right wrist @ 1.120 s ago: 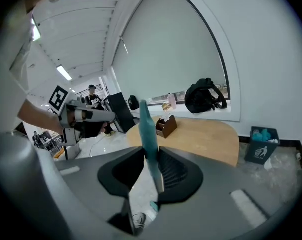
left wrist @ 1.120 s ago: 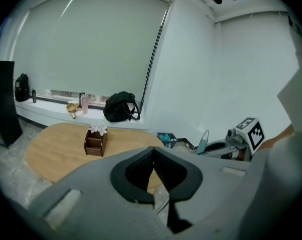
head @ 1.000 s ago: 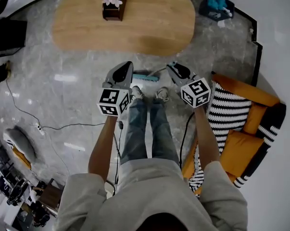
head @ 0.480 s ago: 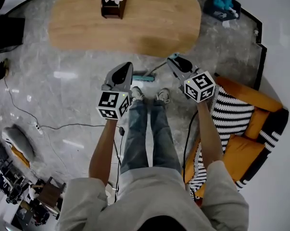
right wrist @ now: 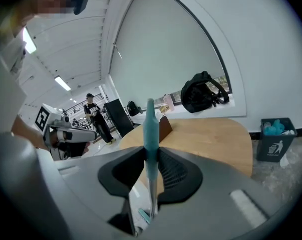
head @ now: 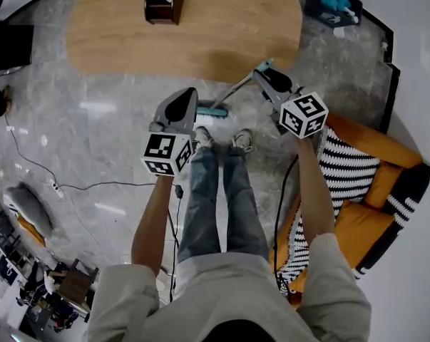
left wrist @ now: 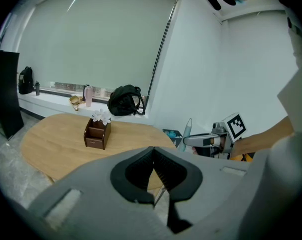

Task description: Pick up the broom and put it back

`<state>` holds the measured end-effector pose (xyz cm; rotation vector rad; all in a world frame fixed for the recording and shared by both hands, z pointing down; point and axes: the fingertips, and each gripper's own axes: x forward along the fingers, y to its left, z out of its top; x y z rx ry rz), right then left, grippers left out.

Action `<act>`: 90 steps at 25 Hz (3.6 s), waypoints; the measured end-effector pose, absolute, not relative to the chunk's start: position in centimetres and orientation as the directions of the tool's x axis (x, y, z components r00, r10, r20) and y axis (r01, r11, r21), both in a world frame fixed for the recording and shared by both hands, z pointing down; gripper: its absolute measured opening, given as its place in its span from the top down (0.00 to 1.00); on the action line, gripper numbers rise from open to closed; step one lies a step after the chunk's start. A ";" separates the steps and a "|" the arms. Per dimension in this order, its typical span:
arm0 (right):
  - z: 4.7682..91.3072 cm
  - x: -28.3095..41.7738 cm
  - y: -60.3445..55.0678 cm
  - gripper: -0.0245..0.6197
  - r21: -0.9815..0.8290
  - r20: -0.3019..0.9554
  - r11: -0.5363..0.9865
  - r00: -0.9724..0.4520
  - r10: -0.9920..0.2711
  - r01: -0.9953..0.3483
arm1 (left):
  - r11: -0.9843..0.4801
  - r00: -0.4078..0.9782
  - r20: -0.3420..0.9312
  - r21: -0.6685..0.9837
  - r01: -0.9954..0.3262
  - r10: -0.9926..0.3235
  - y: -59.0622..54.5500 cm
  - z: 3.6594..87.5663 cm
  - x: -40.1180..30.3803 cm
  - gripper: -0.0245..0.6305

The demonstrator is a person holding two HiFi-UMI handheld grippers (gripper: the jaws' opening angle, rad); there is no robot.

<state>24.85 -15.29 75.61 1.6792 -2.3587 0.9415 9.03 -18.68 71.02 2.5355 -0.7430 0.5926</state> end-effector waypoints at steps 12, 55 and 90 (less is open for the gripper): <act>76.5 26.6 -16.4 0.82 -0.444 0.391 0.178 -0.369 -0.843 -0.878 | -0.774 0.759 0.527 0.265 -0.575 -0.383 -18.3 72.1 9.1 0.96; 70.7 30.4 -9.8 0.96 -0.280 0.400 -0.036 -0.082 -0.913 -0.959 | -0.817 0.809 0.440 0.241 -0.524 -0.389 -18.7 65.5 10.7 0.96; 41.7 30.4 -5.9 0.96 -0.105 0.198 -0.120 0.097 -0.975 -0.987 | -0.847 0.851 0.200 0.133 -0.515 -0.486 -22.3 39.9 8.4 0.96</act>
